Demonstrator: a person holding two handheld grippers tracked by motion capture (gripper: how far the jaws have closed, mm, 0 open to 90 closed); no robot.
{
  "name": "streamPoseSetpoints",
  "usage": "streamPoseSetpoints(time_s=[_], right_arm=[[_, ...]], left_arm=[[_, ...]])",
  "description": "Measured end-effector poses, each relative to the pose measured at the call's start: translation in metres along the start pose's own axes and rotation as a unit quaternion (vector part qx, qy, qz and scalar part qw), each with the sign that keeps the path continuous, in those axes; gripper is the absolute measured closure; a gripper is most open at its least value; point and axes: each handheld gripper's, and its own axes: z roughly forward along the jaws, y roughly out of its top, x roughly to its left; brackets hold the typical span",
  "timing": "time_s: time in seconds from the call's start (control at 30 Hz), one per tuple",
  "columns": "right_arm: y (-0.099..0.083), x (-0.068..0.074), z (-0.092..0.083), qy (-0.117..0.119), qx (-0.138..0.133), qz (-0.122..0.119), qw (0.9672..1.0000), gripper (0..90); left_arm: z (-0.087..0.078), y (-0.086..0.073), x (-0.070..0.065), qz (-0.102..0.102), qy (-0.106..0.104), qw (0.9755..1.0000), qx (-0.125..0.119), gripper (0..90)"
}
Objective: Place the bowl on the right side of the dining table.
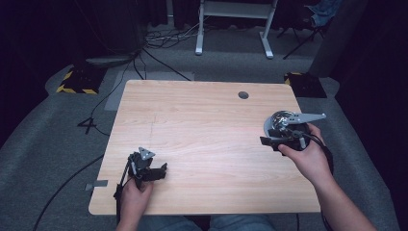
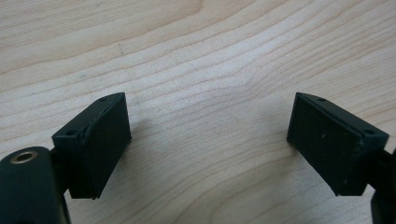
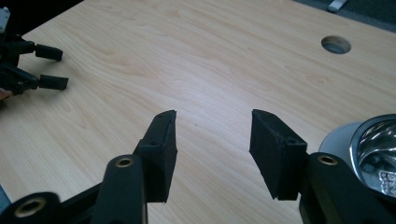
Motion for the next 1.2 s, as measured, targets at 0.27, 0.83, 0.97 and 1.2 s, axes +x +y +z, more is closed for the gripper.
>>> streamPoseSetpoints(time_s=[0.27, 0.83, 0.97, 1.2], right_arm=[[-0.017, 0.014, 0.015, 0.004, 0.064, 0.014, 0.9979, 53.3], [-0.059, 0.03, 0.051, 0.011, 0.125, -0.014, 0.992, 52.4], [-0.072, 0.031, 0.057, 0.018, 0.124, -0.011, 0.9921, 51.2], [-0.094, 0.032, 0.064, 0.019, 0.119, -0.016, 0.9925, 51.6]], left_arm=[[0.0, 0.0, 0.0, 0.0, 0.001, 1.0, 0.0, 13.4], [0.0, 0.0, 0.0, 0.0, 0.001, 1.0, 0.0, 13.4], [0.0, 0.0, 0.0, 0.0, 0.001, 1.0, 0.0, 13.4], [0.0, 0.0, 0.0, 0.0, 0.001, 1.0, 0.0, 13.4]])
